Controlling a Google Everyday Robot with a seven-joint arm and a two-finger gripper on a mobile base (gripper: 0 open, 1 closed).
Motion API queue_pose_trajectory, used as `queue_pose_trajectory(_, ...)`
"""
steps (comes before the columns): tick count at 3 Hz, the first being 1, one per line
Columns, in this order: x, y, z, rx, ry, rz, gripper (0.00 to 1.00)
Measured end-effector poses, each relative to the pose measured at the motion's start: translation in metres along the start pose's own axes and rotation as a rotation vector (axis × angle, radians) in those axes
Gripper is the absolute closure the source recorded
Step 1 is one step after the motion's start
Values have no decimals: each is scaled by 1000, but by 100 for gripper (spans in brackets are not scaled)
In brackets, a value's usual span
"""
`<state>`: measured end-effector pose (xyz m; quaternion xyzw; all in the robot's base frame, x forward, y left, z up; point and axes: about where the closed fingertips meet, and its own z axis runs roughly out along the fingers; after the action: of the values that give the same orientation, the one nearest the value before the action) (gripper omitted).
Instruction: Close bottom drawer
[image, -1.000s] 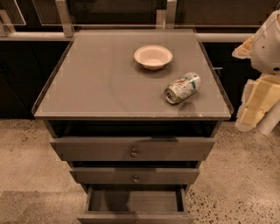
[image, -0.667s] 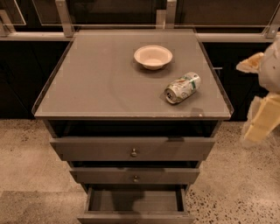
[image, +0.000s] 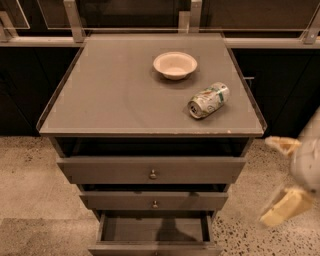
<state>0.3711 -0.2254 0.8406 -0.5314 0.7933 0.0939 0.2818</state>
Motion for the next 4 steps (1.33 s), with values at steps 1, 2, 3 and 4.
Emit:
queue_pose_trajectory(1,43,37,86,-83,-91,157,0)
queue_pose_trajectory(2,80,76,134,-173,-78,238,14)
queue_pose_trajectory(3,75,78,126,-171,-70,224,39)
queue_pose_trajectory(4,75,78,126,-171,-70,224,61)
